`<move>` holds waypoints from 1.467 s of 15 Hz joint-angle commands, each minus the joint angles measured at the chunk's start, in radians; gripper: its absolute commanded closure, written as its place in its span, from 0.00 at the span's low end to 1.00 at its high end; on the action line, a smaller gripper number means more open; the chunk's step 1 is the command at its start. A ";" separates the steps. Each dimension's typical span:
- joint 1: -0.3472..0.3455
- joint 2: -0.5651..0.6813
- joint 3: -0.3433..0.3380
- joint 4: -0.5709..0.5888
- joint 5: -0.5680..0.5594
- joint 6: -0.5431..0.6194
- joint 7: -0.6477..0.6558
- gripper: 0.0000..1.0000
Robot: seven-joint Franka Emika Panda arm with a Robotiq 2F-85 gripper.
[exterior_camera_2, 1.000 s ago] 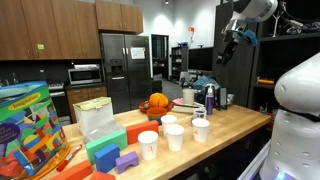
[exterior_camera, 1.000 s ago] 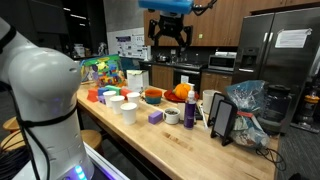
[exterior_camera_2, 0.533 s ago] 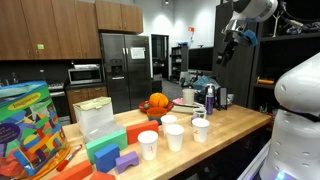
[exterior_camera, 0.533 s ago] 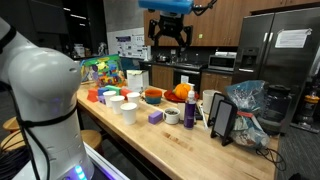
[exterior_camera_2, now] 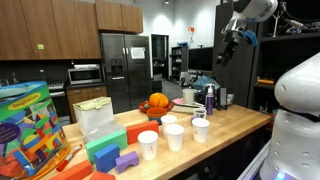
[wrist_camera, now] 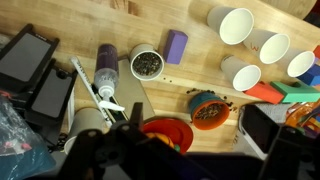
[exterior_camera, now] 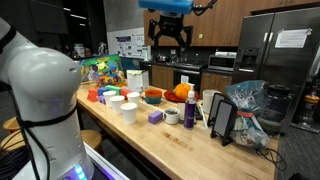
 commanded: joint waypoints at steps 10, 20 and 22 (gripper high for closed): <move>-0.045 -0.028 0.060 -0.068 -0.022 0.063 -0.024 0.00; -0.009 -0.108 0.182 -0.344 -0.071 0.211 -0.187 0.00; 0.029 -0.061 0.206 -0.300 -0.062 0.263 -0.207 0.00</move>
